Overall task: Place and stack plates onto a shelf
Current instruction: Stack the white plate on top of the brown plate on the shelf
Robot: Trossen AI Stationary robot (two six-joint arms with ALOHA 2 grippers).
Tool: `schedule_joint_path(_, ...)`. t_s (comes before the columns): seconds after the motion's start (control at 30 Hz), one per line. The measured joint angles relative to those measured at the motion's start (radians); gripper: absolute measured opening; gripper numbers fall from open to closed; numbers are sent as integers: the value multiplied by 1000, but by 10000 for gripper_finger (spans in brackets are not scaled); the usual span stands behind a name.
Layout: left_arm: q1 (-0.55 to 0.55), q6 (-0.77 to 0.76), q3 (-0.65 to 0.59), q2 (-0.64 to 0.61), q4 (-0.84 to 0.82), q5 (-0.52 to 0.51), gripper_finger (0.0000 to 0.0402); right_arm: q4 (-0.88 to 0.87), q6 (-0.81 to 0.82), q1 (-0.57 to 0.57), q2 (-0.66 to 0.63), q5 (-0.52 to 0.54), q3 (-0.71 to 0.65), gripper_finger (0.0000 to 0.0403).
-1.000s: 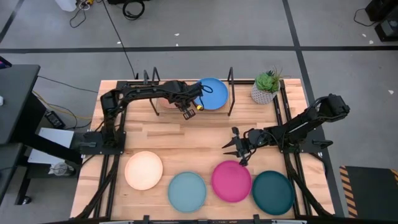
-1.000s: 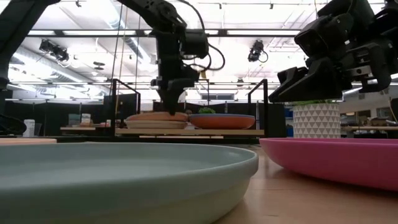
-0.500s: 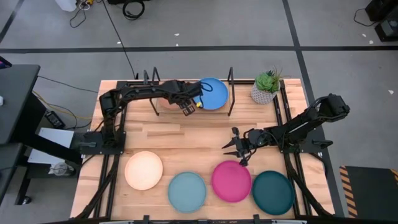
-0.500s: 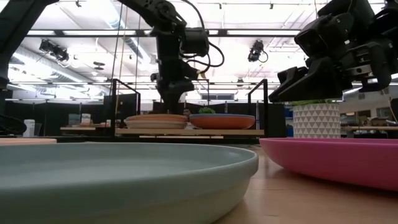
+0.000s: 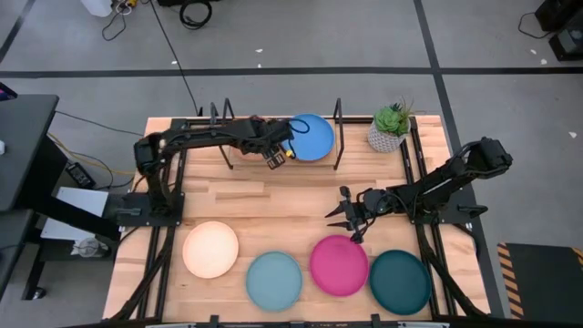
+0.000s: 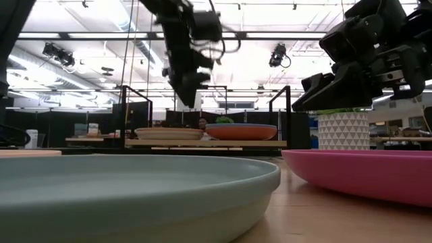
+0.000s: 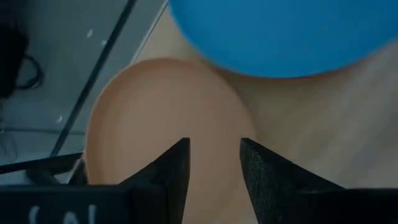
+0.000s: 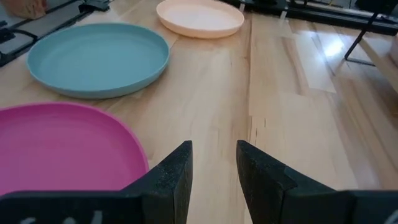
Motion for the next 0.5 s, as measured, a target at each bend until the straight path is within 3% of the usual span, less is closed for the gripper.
schedule_joint_path(0.1, -49, -61, -2, -45, -34, 184, 148, -20, 2, 0, 0, 0, 0, 130)
schedule_joint_path(0.17, -100, -168, -2, -61, -58, 333, 148, -27, 6, 0, 0, 0, 0, 130)
schedule_joint_path(0.23, -167, -277, -1, -62, -88, 421, 148, -33, 5, 0, 0, 0, 0, 130)
schedule_joint_path(0.5, -503, -744, -38, -60, -133, 407, 148, -32, -37, 2, 0, 0, 0, 130)
